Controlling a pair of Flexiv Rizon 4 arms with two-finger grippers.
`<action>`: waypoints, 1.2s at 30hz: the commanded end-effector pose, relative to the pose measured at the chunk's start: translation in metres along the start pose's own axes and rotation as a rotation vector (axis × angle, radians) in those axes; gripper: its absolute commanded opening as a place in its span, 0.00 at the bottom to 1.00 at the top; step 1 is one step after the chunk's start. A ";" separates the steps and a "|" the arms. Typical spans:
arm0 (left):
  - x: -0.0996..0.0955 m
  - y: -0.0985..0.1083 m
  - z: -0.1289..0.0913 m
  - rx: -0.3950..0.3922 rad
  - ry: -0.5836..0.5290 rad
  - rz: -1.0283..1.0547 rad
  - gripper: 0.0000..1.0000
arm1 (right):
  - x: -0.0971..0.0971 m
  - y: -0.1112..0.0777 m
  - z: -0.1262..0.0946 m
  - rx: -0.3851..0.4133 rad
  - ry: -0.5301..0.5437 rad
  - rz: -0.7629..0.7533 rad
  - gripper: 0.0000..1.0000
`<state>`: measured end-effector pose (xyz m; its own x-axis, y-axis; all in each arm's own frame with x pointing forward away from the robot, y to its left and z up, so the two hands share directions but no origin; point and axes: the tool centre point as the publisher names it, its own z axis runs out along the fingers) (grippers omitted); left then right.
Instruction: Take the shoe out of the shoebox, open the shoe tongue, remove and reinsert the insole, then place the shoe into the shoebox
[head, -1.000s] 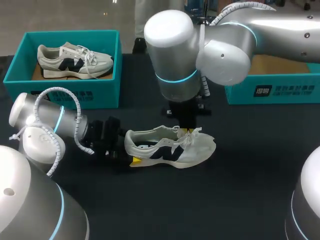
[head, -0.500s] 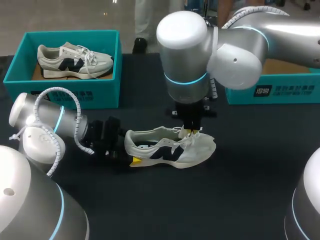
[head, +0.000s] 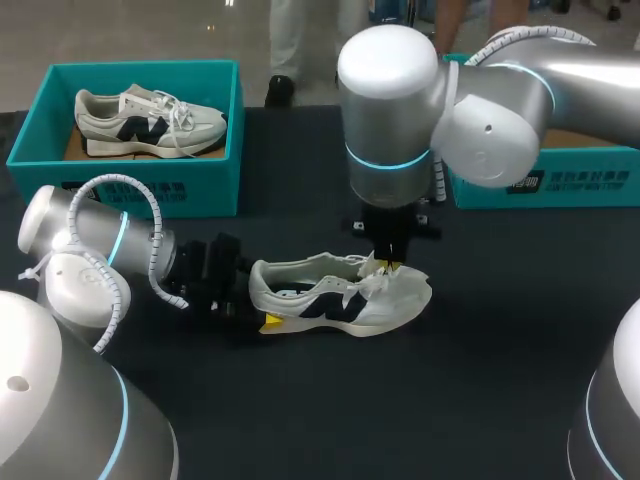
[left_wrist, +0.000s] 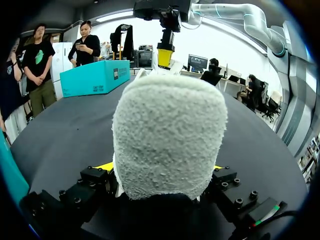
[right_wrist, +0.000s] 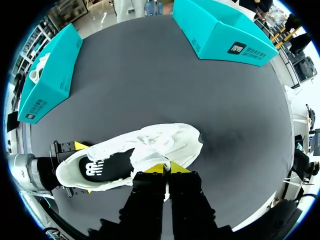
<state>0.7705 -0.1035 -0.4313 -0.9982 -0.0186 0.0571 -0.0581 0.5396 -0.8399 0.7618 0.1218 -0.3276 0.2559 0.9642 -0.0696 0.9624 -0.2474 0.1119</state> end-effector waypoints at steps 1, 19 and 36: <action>-0.001 0.005 0.008 -0.005 -0.003 -0.001 0.00 | -0.011 0.000 0.004 -0.001 0.019 0.015 0.00; -0.001 0.005 0.008 -0.005 -0.003 -0.001 0.00 | -0.024 0.003 0.033 0.051 0.005 0.061 0.00; -0.001 0.005 0.008 -0.005 -0.003 -0.001 0.00 | -0.033 -0.001 0.039 0.072 -0.009 0.093 0.30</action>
<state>0.7705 -0.1036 -0.4313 -0.9982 -0.0188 0.0573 -0.0583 0.5396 -0.8399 0.7565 0.0866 -0.3644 0.3440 0.9361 -0.0738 0.9389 -0.3416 0.0436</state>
